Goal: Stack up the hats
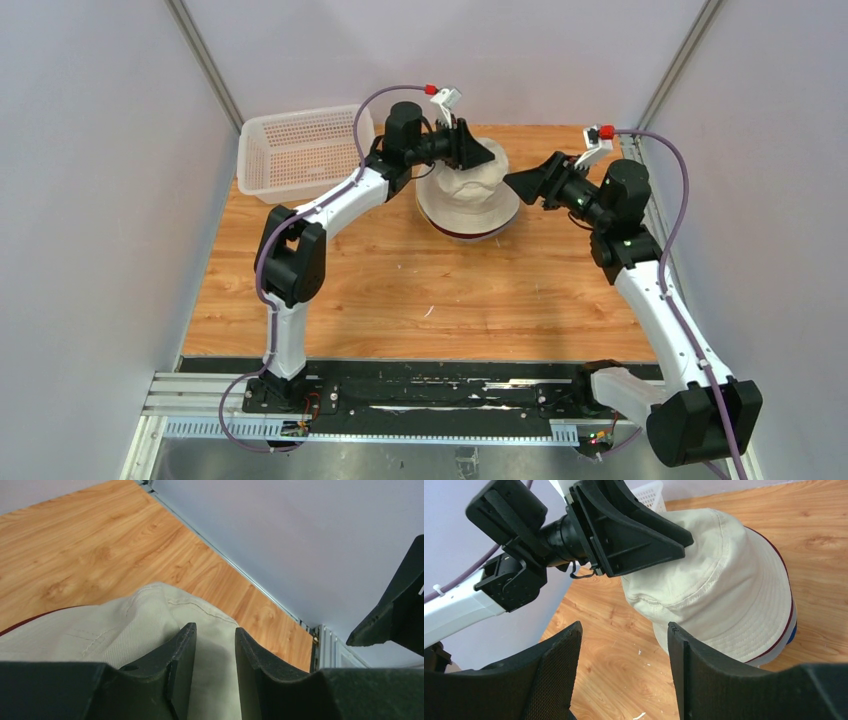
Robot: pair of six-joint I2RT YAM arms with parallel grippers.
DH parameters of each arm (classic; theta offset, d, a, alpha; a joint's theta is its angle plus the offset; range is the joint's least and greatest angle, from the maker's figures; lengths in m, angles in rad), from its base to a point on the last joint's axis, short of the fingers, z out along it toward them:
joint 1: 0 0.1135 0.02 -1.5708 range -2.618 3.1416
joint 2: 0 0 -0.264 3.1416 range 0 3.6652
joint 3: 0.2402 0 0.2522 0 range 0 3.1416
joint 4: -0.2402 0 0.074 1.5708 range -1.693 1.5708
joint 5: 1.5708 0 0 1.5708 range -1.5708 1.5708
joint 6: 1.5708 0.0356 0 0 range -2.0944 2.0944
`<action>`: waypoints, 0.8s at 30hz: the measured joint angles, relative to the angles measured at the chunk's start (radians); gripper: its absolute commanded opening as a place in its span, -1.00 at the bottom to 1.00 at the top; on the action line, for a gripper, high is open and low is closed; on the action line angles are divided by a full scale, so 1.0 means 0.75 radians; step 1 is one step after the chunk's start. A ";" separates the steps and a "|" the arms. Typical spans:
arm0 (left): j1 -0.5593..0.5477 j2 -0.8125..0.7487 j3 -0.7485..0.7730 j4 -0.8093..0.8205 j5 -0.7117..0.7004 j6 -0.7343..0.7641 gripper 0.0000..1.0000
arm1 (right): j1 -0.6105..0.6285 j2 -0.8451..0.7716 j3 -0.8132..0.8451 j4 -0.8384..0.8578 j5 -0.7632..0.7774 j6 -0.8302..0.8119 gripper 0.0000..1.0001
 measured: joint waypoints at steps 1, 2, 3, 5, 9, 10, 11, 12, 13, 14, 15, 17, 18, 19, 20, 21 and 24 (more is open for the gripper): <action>0.000 0.000 0.006 -0.014 -0.012 0.013 -0.21 | 0.000 0.005 -0.006 0.002 -0.004 0.001 0.26; -0.001 0.000 0.012 -0.023 -0.027 0.024 -0.21 | 0.000 0.008 -0.011 0.002 -0.008 0.002 0.26; -0.003 0.000 0.013 -0.031 -0.039 0.034 -0.22 | 0.000 0.010 -0.013 0.002 -0.009 0.003 0.26; -0.005 0.000 0.015 -0.040 -0.058 0.051 -0.22 | 0.000 0.014 -0.015 0.003 -0.011 0.004 0.26; -0.006 0.000 0.017 -0.048 -0.093 0.072 -0.22 | 0.000 0.014 -0.018 0.011 -0.013 0.004 0.26; -0.006 0.000 0.019 -0.050 -0.099 0.074 -0.22 | 0.000 0.014 -0.019 0.013 -0.013 0.004 0.26; -0.005 0.000 0.020 -0.051 -0.103 0.076 -0.22 | 0.000 0.014 -0.022 0.013 -0.013 0.004 0.26; -0.004 0.000 0.020 -0.052 -0.107 0.077 -0.23 | 0.000 0.014 -0.023 0.014 -0.013 0.004 0.26; -0.002 0.000 0.020 -0.052 -0.111 0.078 -0.23 | 0.000 0.014 -0.025 0.015 -0.013 0.004 0.26; 0.002 0.000 0.020 -0.052 -0.114 0.078 -0.23 | 0.000 0.014 -0.025 0.015 -0.013 0.004 0.26; 0.005 0.000 0.020 -0.052 -0.119 0.078 -0.23 | 0.000 0.014 -0.026 0.017 -0.014 0.004 0.26; 0.015 0.000 0.017 -0.046 -0.127 0.076 -0.23 | 0.000 0.014 -0.029 0.021 -0.014 0.004 0.25; 0.022 0.000 0.014 -0.040 -0.129 0.075 -0.23 | 0.000 0.014 -0.029 0.021 -0.014 0.004 0.25; 0.027 0.000 0.011 -0.035 -0.132 0.073 -0.23 | 0.000 0.014 -0.030 0.021 -0.014 0.004 0.25; 0.034 0.000 0.008 -0.028 -0.137 0.071 -0.24 | 0.000 0.014 -0.030 0.021 -0.014 0.004 0.26; 0.040 0.000 0.005 -0.024 -0.141 0.071 -0.24 | 0.000 0.014 -0.030 0.022 -0.014 0.004 0.25; 0.056 -0.001 -0.002 -0.010 -0.154 0.070 -0.24 | 0.000 0.014 -0.030 0.022 -0.015 0.004 0.25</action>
